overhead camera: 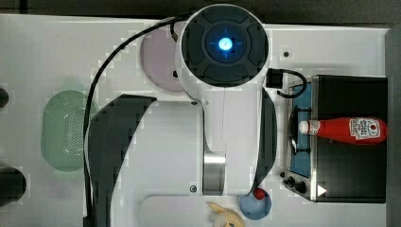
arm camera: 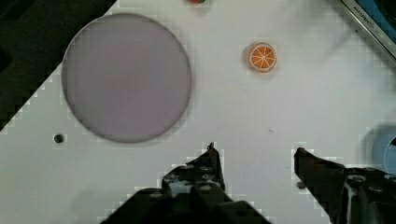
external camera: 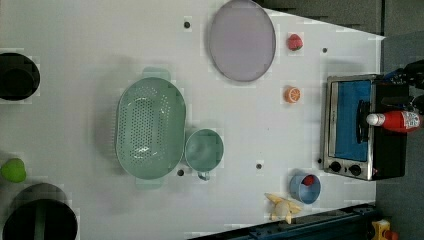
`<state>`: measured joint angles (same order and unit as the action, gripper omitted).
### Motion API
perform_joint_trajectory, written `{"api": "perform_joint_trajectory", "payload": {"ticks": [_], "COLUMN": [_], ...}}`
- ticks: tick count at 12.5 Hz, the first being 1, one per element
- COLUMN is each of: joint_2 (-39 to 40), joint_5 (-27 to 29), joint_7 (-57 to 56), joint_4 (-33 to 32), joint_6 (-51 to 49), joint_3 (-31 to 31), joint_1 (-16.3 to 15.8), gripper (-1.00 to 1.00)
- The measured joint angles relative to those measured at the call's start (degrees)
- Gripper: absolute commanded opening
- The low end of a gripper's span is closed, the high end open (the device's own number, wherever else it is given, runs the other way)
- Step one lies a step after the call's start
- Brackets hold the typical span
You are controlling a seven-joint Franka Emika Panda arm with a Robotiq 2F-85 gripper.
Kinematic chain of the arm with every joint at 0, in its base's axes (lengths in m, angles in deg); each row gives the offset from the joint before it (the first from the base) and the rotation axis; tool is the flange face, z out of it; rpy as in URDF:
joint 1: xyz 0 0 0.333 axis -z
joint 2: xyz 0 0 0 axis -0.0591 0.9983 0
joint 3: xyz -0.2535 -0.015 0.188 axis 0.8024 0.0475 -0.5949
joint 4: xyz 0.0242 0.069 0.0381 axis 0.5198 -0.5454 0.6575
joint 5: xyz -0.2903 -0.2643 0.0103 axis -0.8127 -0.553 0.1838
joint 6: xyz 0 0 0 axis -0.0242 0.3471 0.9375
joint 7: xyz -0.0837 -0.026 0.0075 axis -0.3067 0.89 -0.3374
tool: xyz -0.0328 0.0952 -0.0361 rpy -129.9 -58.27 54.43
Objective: Pick Ketchup from oven and place it on table.
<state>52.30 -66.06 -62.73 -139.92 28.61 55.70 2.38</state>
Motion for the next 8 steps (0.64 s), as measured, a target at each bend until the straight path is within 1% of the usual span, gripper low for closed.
{"api": "perform_joint_trajectory", "payload": {"ticks": [2,3,5,8], "joint_2": [-6.33,-9.84,-15.16,-17.51], "joint_5": [0.41,0.04,0.01,0.25], "joint_7": [0.01,0.14,0.17,0.18], "joint_4": [-4.64,-5.93,-5.26,-1.96], "joint_6": [-8.65,-9.12,-8.93,-8.49], "joint_3": [2.37,3.25,4.75,6.32], "joint_1": [-0.66,-0.03,0.74,1.19], "gripper": [0.82,0.99,1.0,1.0]}}
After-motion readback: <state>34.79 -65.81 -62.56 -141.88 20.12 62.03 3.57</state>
